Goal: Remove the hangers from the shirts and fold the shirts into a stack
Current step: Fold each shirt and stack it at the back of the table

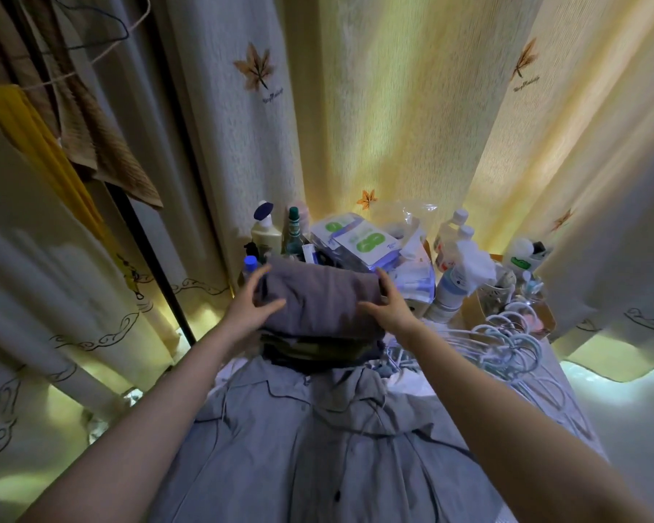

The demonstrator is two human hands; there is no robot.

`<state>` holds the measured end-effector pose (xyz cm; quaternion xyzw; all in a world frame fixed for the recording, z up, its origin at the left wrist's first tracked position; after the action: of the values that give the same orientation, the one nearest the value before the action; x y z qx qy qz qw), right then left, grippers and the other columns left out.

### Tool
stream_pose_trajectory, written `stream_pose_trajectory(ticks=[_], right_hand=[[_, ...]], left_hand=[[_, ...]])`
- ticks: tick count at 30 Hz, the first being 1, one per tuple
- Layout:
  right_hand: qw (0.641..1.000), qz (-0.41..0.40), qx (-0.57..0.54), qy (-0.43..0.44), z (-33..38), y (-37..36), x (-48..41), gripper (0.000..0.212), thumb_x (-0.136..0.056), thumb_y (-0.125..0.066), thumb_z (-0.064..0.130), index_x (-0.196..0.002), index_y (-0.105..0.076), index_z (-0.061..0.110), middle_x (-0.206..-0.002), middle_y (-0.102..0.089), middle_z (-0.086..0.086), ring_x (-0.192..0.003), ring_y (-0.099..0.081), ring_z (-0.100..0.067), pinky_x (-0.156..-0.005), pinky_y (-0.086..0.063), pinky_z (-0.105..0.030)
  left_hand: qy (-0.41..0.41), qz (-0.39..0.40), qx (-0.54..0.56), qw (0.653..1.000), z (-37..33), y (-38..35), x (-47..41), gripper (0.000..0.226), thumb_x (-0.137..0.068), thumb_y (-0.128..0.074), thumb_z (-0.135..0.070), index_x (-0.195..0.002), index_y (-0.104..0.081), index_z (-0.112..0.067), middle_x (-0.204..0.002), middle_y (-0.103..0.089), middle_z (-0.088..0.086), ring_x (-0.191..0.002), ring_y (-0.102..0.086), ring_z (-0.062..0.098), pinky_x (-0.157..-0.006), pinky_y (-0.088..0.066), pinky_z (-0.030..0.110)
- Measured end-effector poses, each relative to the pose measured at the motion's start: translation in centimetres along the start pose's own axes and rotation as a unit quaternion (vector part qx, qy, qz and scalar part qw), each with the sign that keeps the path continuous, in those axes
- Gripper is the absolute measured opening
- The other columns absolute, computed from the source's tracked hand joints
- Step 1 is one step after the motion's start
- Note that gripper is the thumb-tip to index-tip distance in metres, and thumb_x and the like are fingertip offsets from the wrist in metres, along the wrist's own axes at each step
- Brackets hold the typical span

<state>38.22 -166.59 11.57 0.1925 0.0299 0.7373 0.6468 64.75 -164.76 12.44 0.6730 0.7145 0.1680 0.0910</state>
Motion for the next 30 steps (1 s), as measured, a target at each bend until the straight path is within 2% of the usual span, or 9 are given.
stream_pose_trajectory(ticks=[2, 6, 9, 12, 14, 17, 18, 21, 30], right_hand=[[0.981, 0.086, 0.173, 0.011, -1.8, -2.6, 0.0, 0.067, -0.090, -0.059, 0.006, -0.148, -0.028, 0.017, -0.155, -0.023, -0.010, -0.141, -0.027, -0.028, -0.115, -0.027, -0.036], [0.921, 0.163, 0.354, 0.001, -5.2, -5.1, 0.6, 0.059, -0.094, -0.052, 0.012, -0.148, -0.029, 0.012, -0.159, -0.012, -0.012, -0.144, -0.019, -0.031, -0.117, -0.017, -0.036], [0.960, 0.092, 0.261, 0.046, -4.4, -3.8, 1.3, 0.048, -0.091, -0.050, 0.000, -0.138, -0.046, 0.007, -0.151, -0.032, -0.015, -0.138, -0.034, -0.032, -0.112, -0.029, -0.038], [0.978, -0.064, 0.196, 0.041, -6.4, -0.1, 3.2, 0.030, -0.088, -0.047, -0.004, -0.113, -0.060, 0.003, -0.121, -0.056, -0.018, -0.113, -0.053, -0.033, -0.088, -0.043, -0.032], [0.971, -0.085, 0.222, -0.019, -9.7, 1.0, 4.7, 0.022, -0.091, -0.049, 0.006, -0.111, -0.059, 0.005, -0.114, -0.059, -0.017, -0.106, -0.057, -0.033, -0.078, -0.042, -0.030], [0.939, 0.016, 0.329, -0.099, -13.9, 0.0, 6.3, 0.030, -0.094, -0.049, 0.023, -0.116, -0.059, 0.006, -0.114, -0.065, -0.017, -0.102, -0.059, -0.033, -0.076, -0.043, -0.032], [0.933, 0.030, 0.346, -0.095, -14.1, -0.2, 6.7, 0.030, -0.093, -0.049, 0.026, -0.113, -0.061, 0.008, -0.110, -0.066, -0.017, -0.099, -0.060, -0.033, -0.076, -0.045, -0.033], [0.928, 0.042, 0.367, -0.053, -12.8, -0.6, 7.6, 0.022, -0.089, -0.055, 0.029, -0.101, -0.067, 0.015, -0.096, -0.069, -0.012, -0.092, -0.062, -0.029, -0.075, -0.046, -0.033], [0.912, 0.205, 0.355, 0.027, -12.9, -1.0, 14.0, 0.010, -0.083, -0.065, 0.022, -0.077, -0.058, 0.019, -0.068, -0.048, 0.006, -0.071, -0.043, -0.014, -0.062, -0.034, -0.022]], left_hand=[[-0.011, 0.052, -0.145, 0.988, 2.4, -1.8, 0.4, 0.054, -0.087, -0.063, -0.003, -0.137, -0.048, -0.016, -0.135, -0.051, 0.009, -0.125, -0.048, 0.023, -0.104, -0.038, 0.029], [0.023, 0.047, -0.166, 0.985, 5.3, -2.0, 1.0, 0.048, -0.091, -0.056, -0.002, -0.138, -0.048, -0.011, -0.134, -0.049, 0.016, -0.126, -0.045, 0.027, -0.104, -0.035, 0.030], [0.012, -0.016, -0.108, 0.994, 5.5, 0.3, 1.8, 0.038, -0.090, -0.056, -0.002, -0.128, -0.055, -0.006, -0.125, -0.055, 0.009, -0.118, -0.052, 0.026, -0.094, -0.042, 0.031], [0.080, -0.141, -0.113, 0.980, 8.7, 3.7, 4.5, 0.022, -0.091, -0.056, -0.010, -0.113, -0.056, -0.003, -0.116, -0.059, 0.013, -0.107, -0.058, 0.031, -0.081, -0.045, 0.034], [0.139, -0.057, -0.169, 0.974, 12.4, 2.2, 6.2, 0.023, -0.092, -0.056, -0.017, -0.110, -0.058, -0.002, -0.113, -0.062, 0.016, -0.104, -0.059, 0.031, -0.080, -0.046, 0.034], [0.136, 0.045, -0.210, 0.967, 14.6, -0.6, 8.6, 0.016, -0.091, -0.060, -0.016, -0.102, -0.062, -0.005, -0.114, -0.058, 0.011, -0.111, -0.055, 0.028, -0.085, -0.041, 0.026], [0.111, 0.033, -0.213, 0.970, 14.2, -0.7, 8.8, 0.005, -0.089, -0.062, -0.012, -0.091, -0.060, -0.008, -0.111, -0.058, 0.011, -0.111, -0.055, 0.028, -0.081, -0.038, 0.023], [0.064, 0.021, -0.230, 0.971, 12.6, -0.3, 9.2, 0.032, -0.084, -0.068, -0.009, -0.065, -0.046, -0.023, -0.094, -0.063, 0.014, -0.098, -0.059, 0.029, -0.075, -0.039, 0.027], [0.067, 0.218, -0.216, 0.949, 11.0, -0.6, 13.6, 0.019, -0.082, -0.071, -0.014, -0.069, -0.061, -0.024, -0.079, -0.060, -0.001, -0.074, -0.053, 0.008, -0.068, -0.040, 0.018]])
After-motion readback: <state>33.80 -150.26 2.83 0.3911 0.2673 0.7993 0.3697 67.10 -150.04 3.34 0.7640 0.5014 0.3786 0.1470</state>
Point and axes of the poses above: each hand's wrist, its own x-axis away from the middle knuckle, its own y-axis out of the back of the hand, z = x × y, the point moved 9 cm from there along -x, towards the middle knuckle
